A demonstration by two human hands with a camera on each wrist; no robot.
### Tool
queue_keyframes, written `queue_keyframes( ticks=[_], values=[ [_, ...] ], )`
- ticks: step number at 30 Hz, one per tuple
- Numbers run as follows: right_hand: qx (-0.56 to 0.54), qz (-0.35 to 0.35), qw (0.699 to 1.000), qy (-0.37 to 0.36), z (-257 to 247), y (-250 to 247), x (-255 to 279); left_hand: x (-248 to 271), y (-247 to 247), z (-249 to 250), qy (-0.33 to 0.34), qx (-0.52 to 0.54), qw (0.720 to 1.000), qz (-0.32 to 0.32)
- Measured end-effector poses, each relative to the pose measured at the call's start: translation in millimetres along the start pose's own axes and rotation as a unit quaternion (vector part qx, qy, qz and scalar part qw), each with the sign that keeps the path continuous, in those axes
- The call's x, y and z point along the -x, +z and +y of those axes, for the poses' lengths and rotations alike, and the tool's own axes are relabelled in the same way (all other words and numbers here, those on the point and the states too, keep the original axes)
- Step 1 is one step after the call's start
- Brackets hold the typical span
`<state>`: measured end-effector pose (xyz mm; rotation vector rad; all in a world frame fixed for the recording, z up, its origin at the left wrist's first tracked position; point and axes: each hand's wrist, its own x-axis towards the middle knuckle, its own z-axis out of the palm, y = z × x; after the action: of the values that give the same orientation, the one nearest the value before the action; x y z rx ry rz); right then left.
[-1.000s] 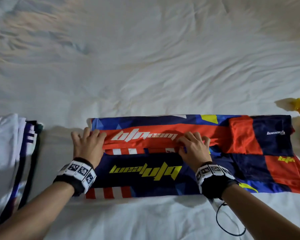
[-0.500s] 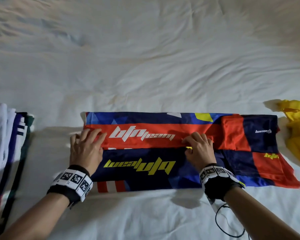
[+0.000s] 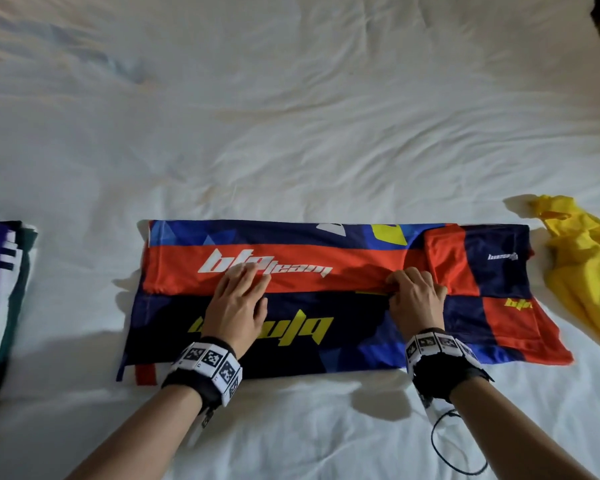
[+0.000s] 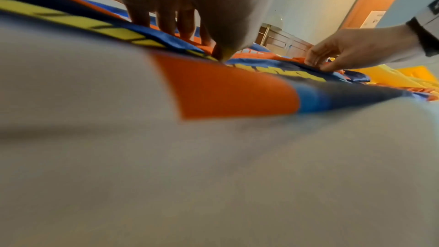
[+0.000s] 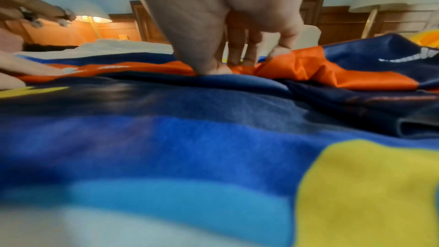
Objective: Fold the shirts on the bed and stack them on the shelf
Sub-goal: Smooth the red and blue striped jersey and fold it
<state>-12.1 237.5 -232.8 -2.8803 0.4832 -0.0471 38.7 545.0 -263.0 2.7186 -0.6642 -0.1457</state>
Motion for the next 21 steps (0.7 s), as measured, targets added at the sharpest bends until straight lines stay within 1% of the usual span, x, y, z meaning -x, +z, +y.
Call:
queue_keyframes(
  ticks=[1,3,4,6,7,8,9,10,11,13,14,15,16,17,18,20,21],
  values=[
    [0.007,0.016,1.000,-0.015,-7,1,6,2,-4,-2,-0.004,-0.006,1.000,-0.010],
    [-0.024,0.049,0.996,-0.073,-33,9,22,3,-9,-5,-0.012,-0.002,1.000,-0.028],
    [-0.051,0.044,0.992,-0.107,-53,15,32,1,-10,-6,-0.009,0.005,0.999,-0.037],
    [-0.077,-0.006,0.987,-0.145,-91,36,52,-2,-6,-10,0.019,-0.009,0.998,-0.066],
    [-0.073,-0.037,0.986,-0.146,-107,47,62,-1,-4,-16,0.029,-0.029,0.996,-0.081],
    [-0.057,-0.064,0.986,-0.140,-118,58,69,0,-4,-25,0.021,-0.045,0.995,-0.091],
    [-0.034,-0.084,0.987,-0.132,-125,66,73,2,-5,-37,-0.012,-0.052,0.994,-0.093],
    [-0.010,-0.101,0.987,-0.126,-129,70,74,6,-8,-50,-0.065,-0.054,0.993,-0.079],
    [0.009,-0.114,0.986,-0.121,-130,71,73,9,-13,-63,-0.132,-0.050,0.988,-0.058],
    [0.024,-0.128,0.985,-0.110,-132,68,72,13,-28,-80,-0.267,-0.037,0.962,-0.033],
    [0.019,-0.125,0.986,-0.106,-134,65,72,11,-38,-83,-0.311,-0.027,0.950,-0.031],
    [0.008,-0.116,0.987,-0.106,-139,62,74,5,-47,-86,-0.326,-0.014,0.945,-0.026],
    [-0.006,-0.111,0.987,-0.115,-148,59,76,-4,-57,-88,-0.316,-0.004,0.949,-0.017],
    [-0.020,-0.109,0.984,-0.138,-160,56,80,-14,-66,-92,-0.286,-0.002,0.958,-0.005],
    [-0.038,-0.109,0.977,-0.177,-174,53,85,-26,-73,-99,-0.248,-0.011,0.969,0.005],
    [-0.095,-0.127,0.950,-0.270,-209,47,98,-50,-83,-113,-0.170,-0.032,0.985,0.009],
    [-0.113,-0.155,0.933,-0.304,-228,46,104,-61,-87,-119,-0.141,-0.040,0.989,-0.007]
  ],
)
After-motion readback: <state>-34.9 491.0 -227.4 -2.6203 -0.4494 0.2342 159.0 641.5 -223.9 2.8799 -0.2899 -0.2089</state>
